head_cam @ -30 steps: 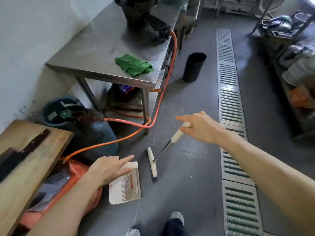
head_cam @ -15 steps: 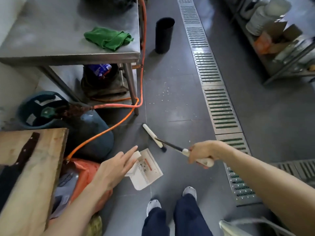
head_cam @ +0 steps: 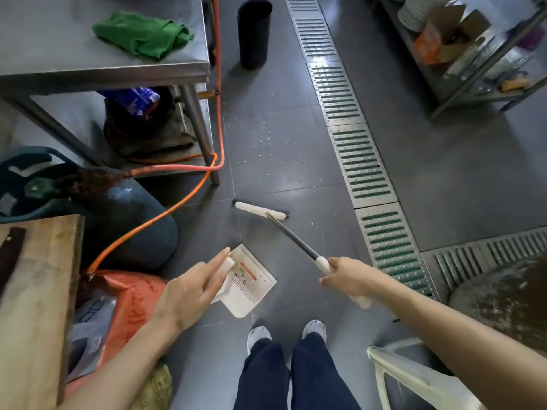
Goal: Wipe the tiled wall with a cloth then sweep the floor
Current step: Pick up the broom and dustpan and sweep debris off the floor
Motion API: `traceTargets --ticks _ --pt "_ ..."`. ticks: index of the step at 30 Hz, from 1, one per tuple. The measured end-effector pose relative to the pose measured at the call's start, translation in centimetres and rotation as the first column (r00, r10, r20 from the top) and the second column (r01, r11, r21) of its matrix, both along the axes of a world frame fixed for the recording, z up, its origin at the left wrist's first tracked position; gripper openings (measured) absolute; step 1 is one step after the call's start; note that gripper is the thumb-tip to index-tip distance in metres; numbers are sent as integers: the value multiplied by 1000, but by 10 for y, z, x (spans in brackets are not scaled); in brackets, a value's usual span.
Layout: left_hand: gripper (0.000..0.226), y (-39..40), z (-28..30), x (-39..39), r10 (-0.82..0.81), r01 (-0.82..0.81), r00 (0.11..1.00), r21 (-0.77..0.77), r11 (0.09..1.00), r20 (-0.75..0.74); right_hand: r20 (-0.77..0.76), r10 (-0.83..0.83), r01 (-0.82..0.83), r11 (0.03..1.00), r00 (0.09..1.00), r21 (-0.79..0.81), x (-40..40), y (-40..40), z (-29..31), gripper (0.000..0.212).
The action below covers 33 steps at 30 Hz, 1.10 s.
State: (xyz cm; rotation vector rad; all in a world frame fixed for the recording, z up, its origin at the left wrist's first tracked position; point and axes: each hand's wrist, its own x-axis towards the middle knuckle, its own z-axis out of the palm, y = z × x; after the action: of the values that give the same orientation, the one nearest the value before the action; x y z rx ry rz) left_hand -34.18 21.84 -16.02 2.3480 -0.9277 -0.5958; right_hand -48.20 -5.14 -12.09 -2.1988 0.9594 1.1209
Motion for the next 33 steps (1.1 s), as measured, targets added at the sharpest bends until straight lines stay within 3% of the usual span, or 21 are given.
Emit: traceTargets --ticks 3,5,7,9,12,17,24,29,33 --pt "48 -8 -2 -6 -19 19 1000 -31 999 2 -70 -282 290 942 957 170 -7 0 -13 26" --pt "48 -10 -5 -11 -29 29 999 -35 999 15 -203 -489 529 792 848 305 -10 6 -21 16" --pt "48 -12 -5 -17 -31 32 999 -34 999 5 -260 -604 657 670 753 346 -14 21 -32 15" --pt "47 -14 -6 -23 -32 33 999 -43 999 17 -160 -627 641 698 763 320 -16 38 -45 23" --pt "49 -18 -8 -29 -31 33 999 -52 998 27 45 -487 463 851 872 249 -19 49 -54 29" --pt "50 -25 -11 -32 -28 30 999 -60 998 35 182 -423 402 905 888 140 -34 12 -50 23" --pt "49 -70 -15 -31 17 -19 1000 -89 996 -21 123 -444 431 894 887 124 -54 -56 -50 25" --pt "44 -105 -19 -13 19 -18 1000 -82 996 3 -28 -585 560 760 811 330 -70 -47 -50 25" --pt "40 -130 -15 -14 0 -1 1000 -79 997 -5 -113 -572 559 709 812 431 -77 -20 -26 35"
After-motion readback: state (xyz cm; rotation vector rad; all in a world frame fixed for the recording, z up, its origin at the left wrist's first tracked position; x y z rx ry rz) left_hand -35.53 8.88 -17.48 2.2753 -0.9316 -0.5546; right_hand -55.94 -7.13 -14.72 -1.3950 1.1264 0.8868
